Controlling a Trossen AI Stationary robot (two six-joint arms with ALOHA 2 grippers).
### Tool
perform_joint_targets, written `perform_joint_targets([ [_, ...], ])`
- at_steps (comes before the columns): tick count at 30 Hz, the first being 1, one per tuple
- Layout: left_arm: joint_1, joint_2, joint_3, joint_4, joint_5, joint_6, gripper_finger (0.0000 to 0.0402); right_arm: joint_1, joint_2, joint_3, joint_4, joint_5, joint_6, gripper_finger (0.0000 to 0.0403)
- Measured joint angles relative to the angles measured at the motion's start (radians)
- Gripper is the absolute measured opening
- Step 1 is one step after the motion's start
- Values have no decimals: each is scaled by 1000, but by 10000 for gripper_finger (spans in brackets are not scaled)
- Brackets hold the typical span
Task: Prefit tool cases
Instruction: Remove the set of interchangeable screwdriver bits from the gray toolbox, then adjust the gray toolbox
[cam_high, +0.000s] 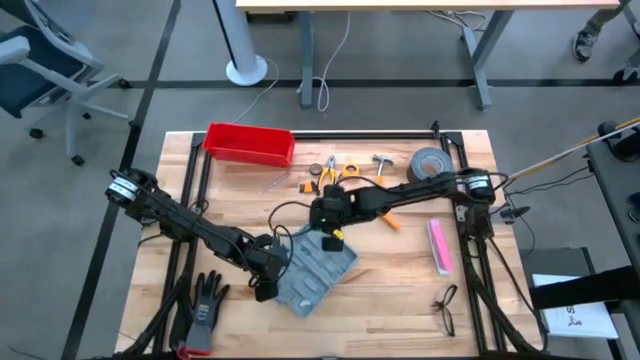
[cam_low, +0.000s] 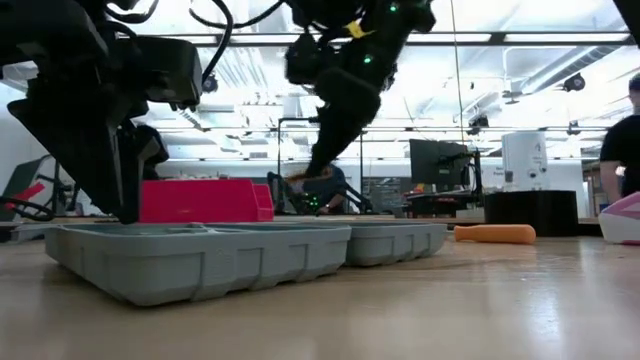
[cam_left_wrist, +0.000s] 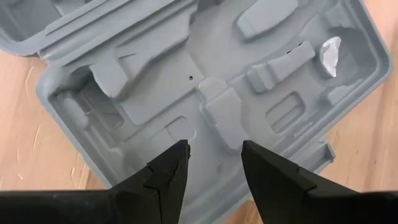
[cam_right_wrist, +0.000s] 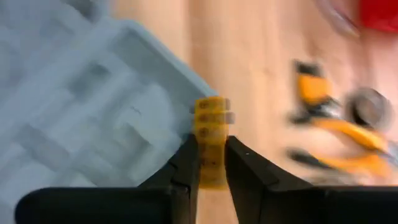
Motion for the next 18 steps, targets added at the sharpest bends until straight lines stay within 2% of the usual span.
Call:
perform_joint_targets([
  [5, -1, 0, 0, 7, 0, 0, 158, -63, -27, -4, -94, 45, 39, 39],
  [9, -3, 0, 0, 7, 0, 0, 158, -121, -29, -33, -126, 43, 90, 32],
  [11, -8, 0, 0, 7, 0, 0, 158, -142, -29, -54, -131, 19, 140, 32],
  [15, -10, 0, 0, 6, 1, 0, 158, -149, -29, -75, -122, -106, 196, 44],
  [18, -10, 0, 0, 10, 1, 3, 158, -122, -29, -96, -106, -117, 188, 59],
])
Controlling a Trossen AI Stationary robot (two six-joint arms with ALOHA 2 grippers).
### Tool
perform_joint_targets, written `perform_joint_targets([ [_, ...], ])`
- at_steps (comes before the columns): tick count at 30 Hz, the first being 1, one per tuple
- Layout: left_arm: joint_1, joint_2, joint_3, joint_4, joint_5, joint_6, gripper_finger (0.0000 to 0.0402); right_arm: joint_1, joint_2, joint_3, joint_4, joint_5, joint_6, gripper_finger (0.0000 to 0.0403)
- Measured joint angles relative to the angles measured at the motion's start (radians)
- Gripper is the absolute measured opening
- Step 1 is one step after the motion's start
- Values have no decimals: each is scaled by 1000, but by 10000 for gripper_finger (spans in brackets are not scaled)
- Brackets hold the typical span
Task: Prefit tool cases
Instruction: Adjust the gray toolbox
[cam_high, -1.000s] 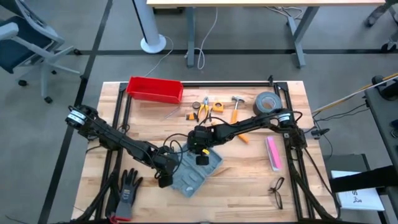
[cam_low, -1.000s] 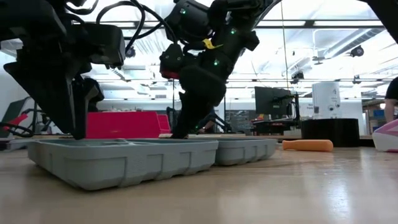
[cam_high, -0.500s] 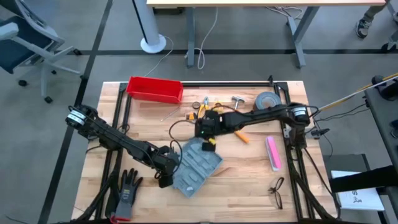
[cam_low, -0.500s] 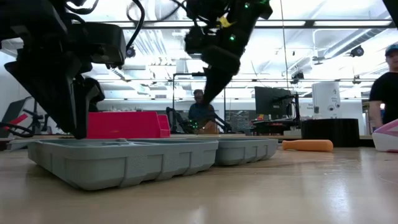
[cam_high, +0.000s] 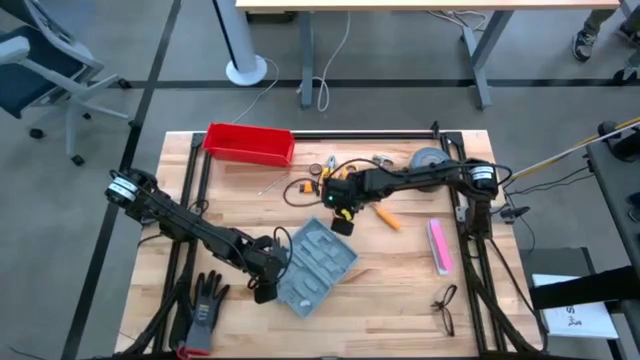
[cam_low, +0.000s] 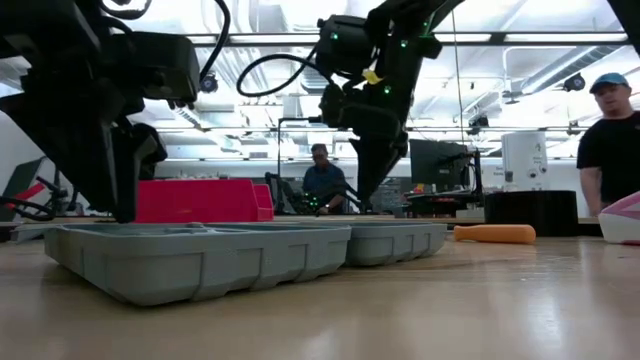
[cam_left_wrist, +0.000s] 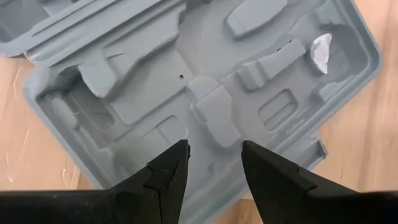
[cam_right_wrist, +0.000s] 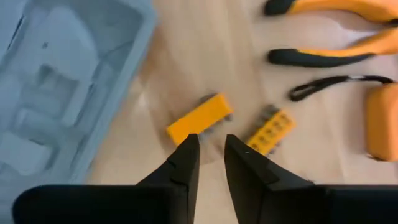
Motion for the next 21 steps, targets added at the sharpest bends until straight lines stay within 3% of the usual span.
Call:
perform_joint_targets([
  [10, -1, 1, 0, 1, 43, -1, 158, 136, 0, -26, 32, -49, 15, 106],
  [17, -1, 1, 0, -32, 28, 10, 158, 272, 25, -26, 86, -47, 12, 116],
  [21, -1, 2, 0, -42, 24, 10, 158, 318, 47, -26, 91, 30, 12, 110],
])
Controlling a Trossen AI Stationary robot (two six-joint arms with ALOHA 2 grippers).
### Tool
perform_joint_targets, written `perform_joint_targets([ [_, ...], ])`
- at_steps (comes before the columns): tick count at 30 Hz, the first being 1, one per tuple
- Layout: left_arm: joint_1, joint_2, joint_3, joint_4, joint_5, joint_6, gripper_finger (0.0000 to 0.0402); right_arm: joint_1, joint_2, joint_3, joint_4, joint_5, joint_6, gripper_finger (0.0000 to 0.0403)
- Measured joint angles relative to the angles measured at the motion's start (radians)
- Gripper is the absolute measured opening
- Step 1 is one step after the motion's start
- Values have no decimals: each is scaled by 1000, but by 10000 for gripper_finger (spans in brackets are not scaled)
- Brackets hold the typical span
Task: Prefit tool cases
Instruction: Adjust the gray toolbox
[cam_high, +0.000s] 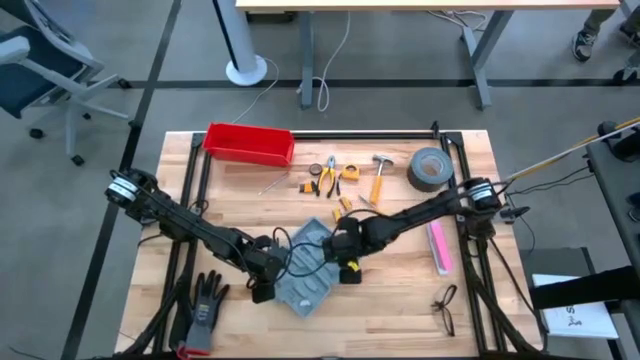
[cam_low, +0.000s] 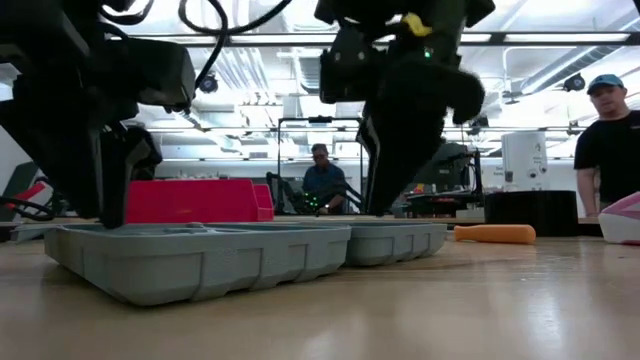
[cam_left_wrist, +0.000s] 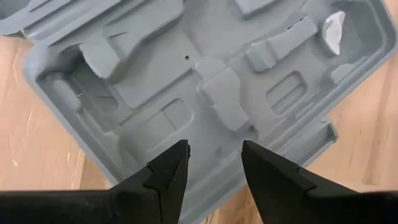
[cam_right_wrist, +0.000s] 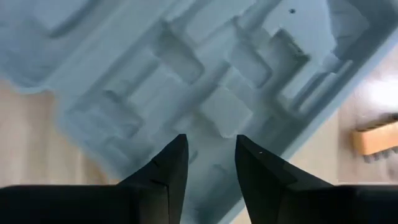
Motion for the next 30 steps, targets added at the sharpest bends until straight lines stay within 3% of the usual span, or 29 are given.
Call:
perform_joint_targets([
  [6, 0, 0, -15, -6, -1, -3, 158, 14, 37, -10, -1, 25, 32, 98],
  [17, 0, 0, -65, 0, -95, 27, 158, 105, 51, -21, 7, -29, 177, 98],
  [30, 2, 0, -67, 72, -309, 170, 158, 227, 53, -23, 114, -41, 397, 112],
])
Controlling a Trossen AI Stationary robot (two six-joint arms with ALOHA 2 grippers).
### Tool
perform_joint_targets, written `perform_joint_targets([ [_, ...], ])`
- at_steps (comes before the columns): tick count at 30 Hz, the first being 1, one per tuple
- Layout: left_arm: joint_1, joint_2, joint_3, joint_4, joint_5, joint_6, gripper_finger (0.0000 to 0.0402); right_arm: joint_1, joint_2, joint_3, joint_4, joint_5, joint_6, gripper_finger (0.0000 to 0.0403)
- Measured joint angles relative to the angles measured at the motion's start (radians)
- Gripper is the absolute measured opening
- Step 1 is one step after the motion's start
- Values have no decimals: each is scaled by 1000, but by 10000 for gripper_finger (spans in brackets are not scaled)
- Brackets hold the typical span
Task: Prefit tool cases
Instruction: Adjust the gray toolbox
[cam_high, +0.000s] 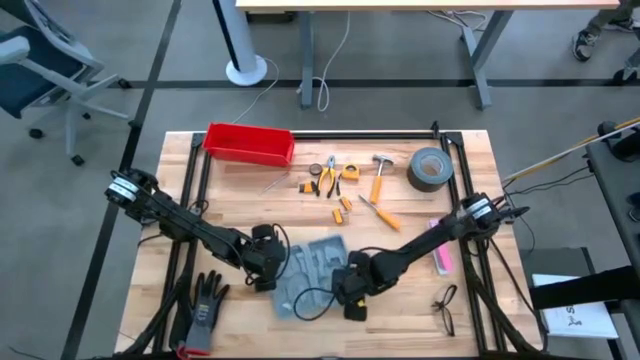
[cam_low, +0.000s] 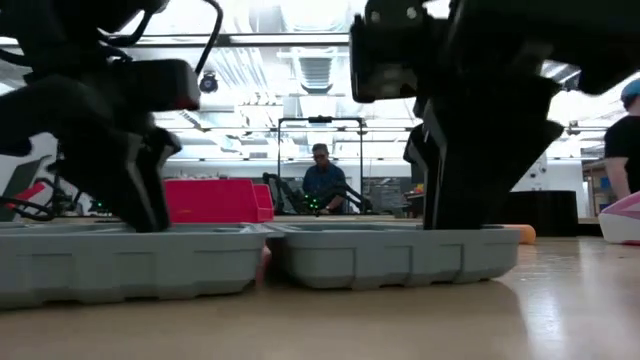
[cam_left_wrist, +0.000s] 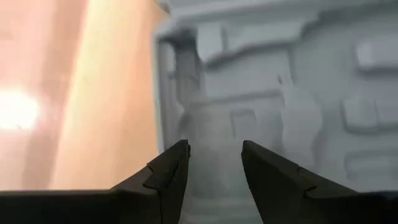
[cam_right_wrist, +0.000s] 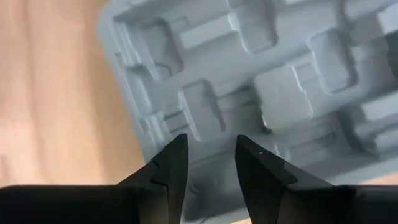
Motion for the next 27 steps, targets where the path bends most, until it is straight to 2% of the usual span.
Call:
perform_joint_targets([
  [9, 25, 0, -5, 31, -79, 37, 158, 6, 0, 0, 76, 5, 38, 95],
  [16, 59, 0, -11, 33, -84, 36, 158, 1, -4, 0, 91, 94, 26, 85],
  [27, 117, 0, -26, 34, -84, 83, 158, -6, -8, 0, 122, 99, 25, 93],
])
